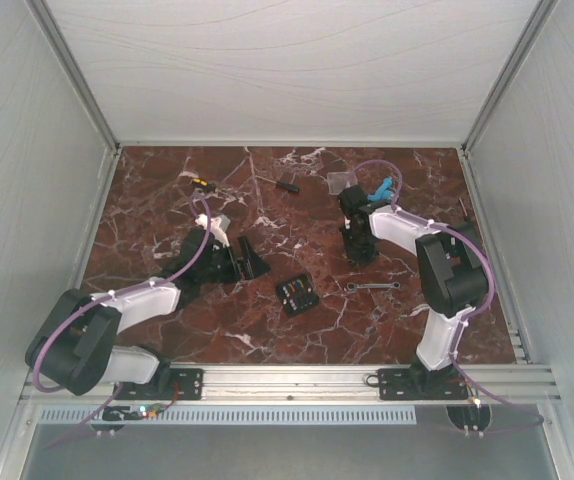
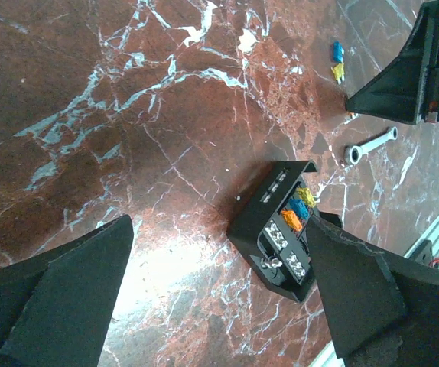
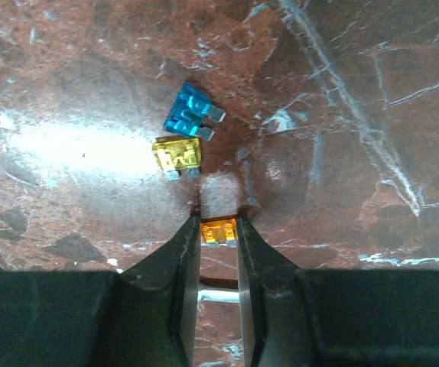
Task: Snap on the fuse box
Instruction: Pick up the fuse from the center of the board.
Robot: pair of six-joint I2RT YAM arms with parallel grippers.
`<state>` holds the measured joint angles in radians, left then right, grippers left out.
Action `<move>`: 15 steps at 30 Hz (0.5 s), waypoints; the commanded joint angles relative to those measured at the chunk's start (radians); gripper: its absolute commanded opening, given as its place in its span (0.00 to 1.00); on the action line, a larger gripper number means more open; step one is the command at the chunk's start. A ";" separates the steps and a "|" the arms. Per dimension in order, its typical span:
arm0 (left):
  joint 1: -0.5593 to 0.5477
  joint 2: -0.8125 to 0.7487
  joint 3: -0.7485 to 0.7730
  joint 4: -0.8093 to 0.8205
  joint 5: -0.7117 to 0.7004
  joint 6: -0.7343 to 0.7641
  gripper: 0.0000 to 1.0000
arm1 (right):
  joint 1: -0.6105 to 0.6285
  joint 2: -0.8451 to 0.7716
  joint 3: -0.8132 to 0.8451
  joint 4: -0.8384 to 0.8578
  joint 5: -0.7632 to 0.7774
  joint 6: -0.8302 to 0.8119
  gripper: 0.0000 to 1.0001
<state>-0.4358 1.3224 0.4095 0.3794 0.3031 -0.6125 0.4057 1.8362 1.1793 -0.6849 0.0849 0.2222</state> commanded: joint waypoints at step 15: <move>-0.035 -0.023 -0.008 0.229 0.125 -0.056 0.85 | 0.043 -0.200 -0.062 0.133 -0.159 0.150 0.08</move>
<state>-0.4416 1.3457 0.4084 0.4572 0.4023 -0.6277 0.4309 1.7489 1.1358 -0.6453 0.0086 0.2874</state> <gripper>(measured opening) 0.870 0.183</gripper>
